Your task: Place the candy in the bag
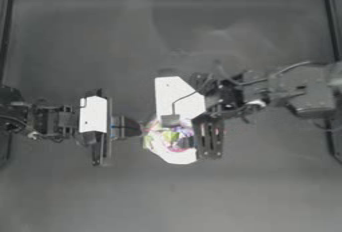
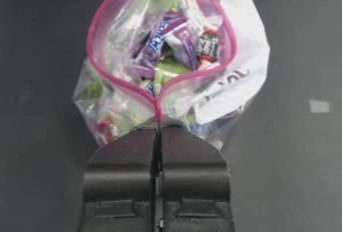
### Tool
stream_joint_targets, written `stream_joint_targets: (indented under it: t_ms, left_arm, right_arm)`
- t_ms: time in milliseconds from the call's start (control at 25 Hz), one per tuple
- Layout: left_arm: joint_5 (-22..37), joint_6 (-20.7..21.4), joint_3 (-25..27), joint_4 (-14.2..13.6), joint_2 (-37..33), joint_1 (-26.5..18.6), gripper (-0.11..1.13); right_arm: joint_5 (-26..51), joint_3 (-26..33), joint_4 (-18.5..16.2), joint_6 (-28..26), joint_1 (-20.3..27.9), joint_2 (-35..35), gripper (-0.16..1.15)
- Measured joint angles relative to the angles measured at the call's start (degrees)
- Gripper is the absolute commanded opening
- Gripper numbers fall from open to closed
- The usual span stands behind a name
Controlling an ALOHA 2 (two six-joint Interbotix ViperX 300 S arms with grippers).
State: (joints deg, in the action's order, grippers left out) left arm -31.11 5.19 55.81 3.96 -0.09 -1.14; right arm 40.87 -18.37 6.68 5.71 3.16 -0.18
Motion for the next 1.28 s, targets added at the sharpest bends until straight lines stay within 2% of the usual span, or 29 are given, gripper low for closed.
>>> stream_joint_targets:
  t_ms: [560, 920, 1280]
  left_arm:
    - [0.8, 0.0, 0.0, 0.0, -4.9, 0.7, 0.03]
    - [0.9, 0.1, 0.1, 0.0, -5.1, 0.7, 0.03]
    - [0.8, 1.6, 0.3, -0.1, -9.0, 0.7, 0.03]
  right_arm:
    - [-6.3, -9.3, -0.9, -1.1, 0.9, -11.5, 0.89]
    - [-6.9, -11.4, -0.9, -1.9, 0.9, -14.4, 0.89]
    - [-8.3, -13.5, -0.6, -2.0, 0.6, -16.4, 0.89]
